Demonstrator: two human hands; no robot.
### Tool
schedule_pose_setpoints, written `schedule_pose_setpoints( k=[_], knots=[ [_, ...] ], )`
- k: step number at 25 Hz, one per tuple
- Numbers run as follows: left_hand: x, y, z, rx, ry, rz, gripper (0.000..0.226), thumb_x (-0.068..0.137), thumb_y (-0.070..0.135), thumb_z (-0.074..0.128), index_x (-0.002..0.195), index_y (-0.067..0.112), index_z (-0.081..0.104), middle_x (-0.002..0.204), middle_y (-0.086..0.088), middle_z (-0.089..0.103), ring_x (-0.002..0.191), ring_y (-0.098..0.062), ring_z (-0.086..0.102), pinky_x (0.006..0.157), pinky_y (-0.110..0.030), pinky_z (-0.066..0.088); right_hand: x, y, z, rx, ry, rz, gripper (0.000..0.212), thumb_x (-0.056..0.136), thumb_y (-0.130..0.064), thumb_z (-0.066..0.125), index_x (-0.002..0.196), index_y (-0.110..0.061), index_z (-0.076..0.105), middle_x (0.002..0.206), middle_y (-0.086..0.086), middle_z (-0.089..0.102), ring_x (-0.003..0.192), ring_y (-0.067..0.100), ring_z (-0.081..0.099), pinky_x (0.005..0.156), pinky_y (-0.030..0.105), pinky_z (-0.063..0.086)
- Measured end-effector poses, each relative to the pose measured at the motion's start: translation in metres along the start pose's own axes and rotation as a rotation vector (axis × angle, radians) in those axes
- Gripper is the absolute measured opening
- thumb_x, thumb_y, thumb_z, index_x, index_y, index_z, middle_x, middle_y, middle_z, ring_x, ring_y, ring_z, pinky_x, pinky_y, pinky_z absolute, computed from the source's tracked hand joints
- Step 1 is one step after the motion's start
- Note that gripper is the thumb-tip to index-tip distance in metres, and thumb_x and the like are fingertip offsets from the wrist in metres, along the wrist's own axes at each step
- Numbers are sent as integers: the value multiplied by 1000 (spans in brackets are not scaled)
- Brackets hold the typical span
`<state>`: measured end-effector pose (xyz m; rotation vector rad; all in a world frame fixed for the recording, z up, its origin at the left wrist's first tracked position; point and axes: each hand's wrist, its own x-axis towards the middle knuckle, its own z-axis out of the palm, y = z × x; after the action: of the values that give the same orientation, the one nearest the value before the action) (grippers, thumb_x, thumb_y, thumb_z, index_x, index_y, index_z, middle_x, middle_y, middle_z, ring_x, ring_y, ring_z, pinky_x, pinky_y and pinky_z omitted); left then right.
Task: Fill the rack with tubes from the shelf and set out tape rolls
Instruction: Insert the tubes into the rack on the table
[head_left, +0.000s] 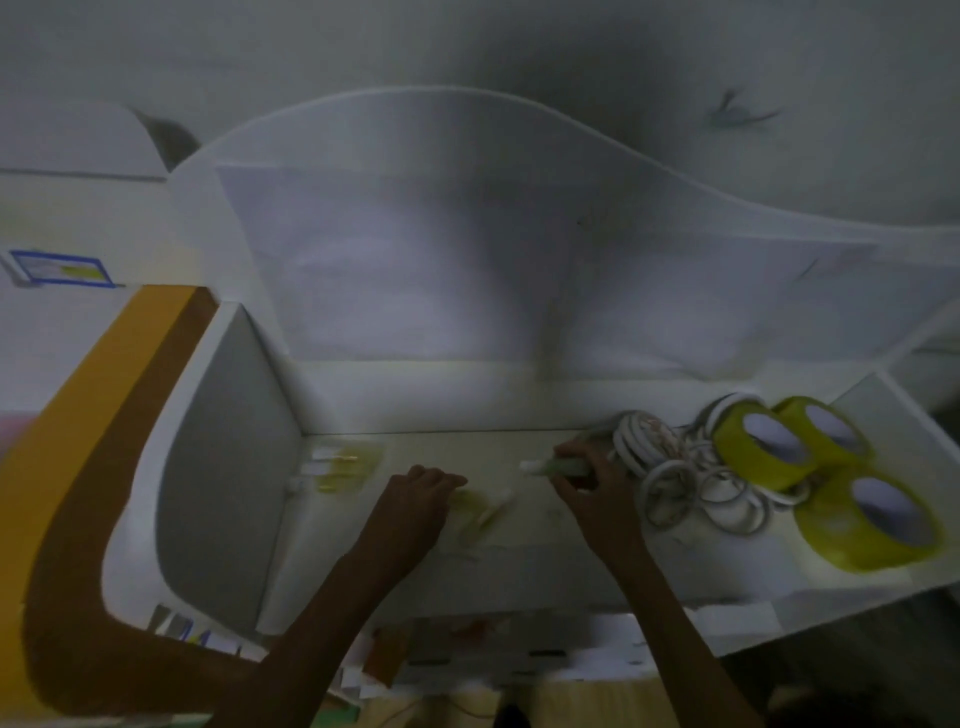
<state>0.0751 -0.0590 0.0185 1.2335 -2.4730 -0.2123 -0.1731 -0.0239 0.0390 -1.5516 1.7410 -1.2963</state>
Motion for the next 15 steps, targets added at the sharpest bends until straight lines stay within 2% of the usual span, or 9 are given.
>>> schedule_pose_setpoints(
  k=[3, 5, 7, 9, 10, 12, 13, 15],
  knots=[
    [0, -5, 1, 5, 45, 28, 51, 58, -2, 82, 104, 17, 69, 91, -3, 69, 77, -25, 66, 55, -34, 53, -7, -6, -3, 3, 57, 15, 34, 77, 5, 73, 98, -19, 64, 97, -14, 63, 88, -2, 58, 73, 14, 49],
    [-4, -5, -2, -66, 87, 1, 39, 73, 7, 69, 110, 17, 65, 95, -4, 66, 85, -22, 60, 54, -32, 53, -11, -7, -4, 22, 88, 32, 35, 76, 5, 74, 99, -19, 63, 96, -13, 64, 89, -5, 59, 74, 12, 48],
    [-8, -5, -8, -174, 129, -67, 35, 83, 18, 52, 117, 17, 60, 104, -5, 63, 93, -18, 52, 61, -33, 53, -12, -11, -5, 62, 102, 40, 33, 76, 3, 75, 99, -16, 61, 95, -6, 65, 90, -1, 60, 75, 15, 50],
    [-10, -7, -16, -278, 167, -129, 36, 86, 19, 53, 121, 15, 61, 108, -4, 62, 93, -17, 55, 72, -28, 49, -11, -20, -4, 84, 93, 34, 28, 79, 3, 73, 96, -15, 61, 91, -6, 64, 85, -1, 60, 71, 11, 47],
    [-11, -7, -23, -328, 204, -148, 36, 86, 21, 55, 122, 15, 61, 106, -1, 61, 88, -15, 58, 72, -24, 48, -10, -27, -3, 91, 79, 23, 27, 81, 3, 71, 97, -16, 62, 90, -8, 63, 83, 1, 60, 69, 8, 46],
    [-14, -4, -40, -428, 282, -167, 37, 89, 30, 56, 124, 18, 59, 101, 6, 57, 78, -3, 56, 65, -15, 46, -8, -38, -1, 117, 40, 11, 33, 84, 3, 67, 107, -21, 62, 94, -9, 63, 82, 6, 61, 68, 8, 46],
    [-17, -2, -47, -467, 315, -182, 39, 90, 33, 55, 125, 18, 58, 100, 7, 56, 77, -2, 56, 63, -12, 46, -7, -42, 1, 139, 7, 12, 38, 86, 2, 65, 113, -24, 60, 97, -7, 64, 81, 7, 62, 68, 9, 46],
    [-25, 6, -59, -493, 384, -232, 38, 89, 33, 54, 124, 19, 60, 100, 8, 59, 79, -4, 58, 65, -15, 49, -6, -50, 2, 205, -75, 6, 46, 89, 1, 61, 124, -29, 56, 105, -7, 64, 78, 5, 63, 64, 12, 47]
  ],
)
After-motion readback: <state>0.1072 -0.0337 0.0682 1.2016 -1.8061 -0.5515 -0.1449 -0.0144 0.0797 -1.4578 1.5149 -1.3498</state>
